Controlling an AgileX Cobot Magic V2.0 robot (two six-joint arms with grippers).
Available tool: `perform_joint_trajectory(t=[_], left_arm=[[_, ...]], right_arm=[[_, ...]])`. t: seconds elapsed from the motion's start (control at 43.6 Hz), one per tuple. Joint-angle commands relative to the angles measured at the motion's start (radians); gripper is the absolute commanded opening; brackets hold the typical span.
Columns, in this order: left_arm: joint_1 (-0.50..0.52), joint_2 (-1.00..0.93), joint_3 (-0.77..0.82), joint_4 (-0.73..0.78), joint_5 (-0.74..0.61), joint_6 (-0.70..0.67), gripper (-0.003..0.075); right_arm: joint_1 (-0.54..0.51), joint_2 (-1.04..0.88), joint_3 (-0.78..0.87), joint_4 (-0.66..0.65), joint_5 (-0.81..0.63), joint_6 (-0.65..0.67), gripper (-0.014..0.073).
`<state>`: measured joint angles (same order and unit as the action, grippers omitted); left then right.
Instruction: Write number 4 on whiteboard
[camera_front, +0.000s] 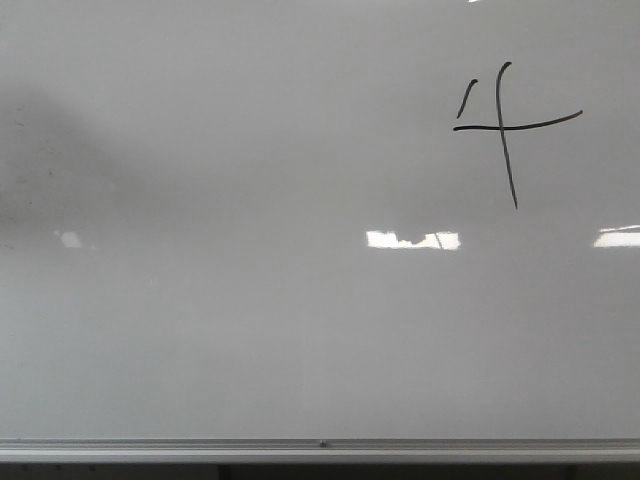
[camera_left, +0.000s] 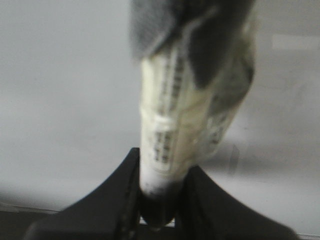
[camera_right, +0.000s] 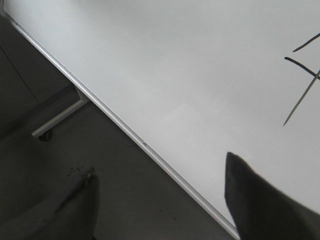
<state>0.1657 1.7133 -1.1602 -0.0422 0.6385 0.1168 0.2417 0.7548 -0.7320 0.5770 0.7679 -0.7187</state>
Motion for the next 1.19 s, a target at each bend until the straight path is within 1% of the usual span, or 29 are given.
perform_joint_trajectory(t=[0.0,0.046,0.115,0.184,0.321,0.459,0.666,0.803,0.872,0.918,0.987,1.033,1.148,1.17], left_arm=[[-0.009,-0.034,-0.037,-0.013,-0.049,-0.008,0.0283],[-0.009,-0.034,-0.037,-0.013,-0.053,-0.008,0.0347],[-0.009,-0.034,-0.037,-0.013,-0.052,-0.008,0.0404],[-0.009,-0.034,-0.037,-0.011,-0.052,-0.008,0.0427],[-0.009,-0.037,-0.037,-0.011,-0.052,0.003,0.0430],[-0.009,-0.073,-0.026,-0.009,-0.024,0.005,0.0430],[-0.009,-0.238,0.092,-0.009,-0.033,0.022,0.0430],[-0.009,-0.378,0.185,-0.009,-0.081,0.022,0.0429],[-0.009,-0.457,0.226,-0.009,-0.097,0.022,0.0424],[-0.009,-0.504,0.259,-0.009,-0.106,0.025,0.0405],[-0.009,-0.586,0.307,-0.009,-0.120,0.028,0.0358],[-0.009,-0.635,0.334,-0.009,-0.137,0.028,0.0322],[-0.009,-0.773,0.398,-0.009,-0.194,0.028,0.0197],[-0.009,-0.788,0.408,-0.009,-0.204,0.028,0.0174]], right_arm=[[-0.006,-0.008,-0.025,0.029,-0.054,-0.005,0.0545],[-0.006,-0.008,-0.025,0.029,-0.054,-0.005,0.0545],[-0.006,-0.008,-0.025,0.029,-0.054,-0.005,0.0545],[-0.006,-0.008,-0.025,0.029,-0.054,-0.005,0.0545],[-0.006,-0.008,-0.025,0.029,-0.054,-0.005,0.0545],[-0.006,-0.008,-0.025,0.029,-0.054,-0.005,0.0545],[-0.006,-0.008,-0.025,0.029,-0.071,-0.005,0.0545],[-0.006,-0.008,-0.025,0.031,-0.082,-0.005,0.0533],[-0.006,-0.008,-0.025,0.040,-0.088,-0.005,0.0477],[-0.006,-0.008,-0.025,0.047,-0.094,-0.004,0.0420],[-0.006,-0.008,-0.025,0.056,-0.104,-0.004,0.0294],[-0.006,-0.008,-0.025,0.061,-0.112,-0.004,0.0194],[-0.006,-0.008,-0.025,0.063,-0.144,0.008,-0.0046],[-0.006,-0.008,-0.025,0.063,-0.154,0.019,-0.0081]])
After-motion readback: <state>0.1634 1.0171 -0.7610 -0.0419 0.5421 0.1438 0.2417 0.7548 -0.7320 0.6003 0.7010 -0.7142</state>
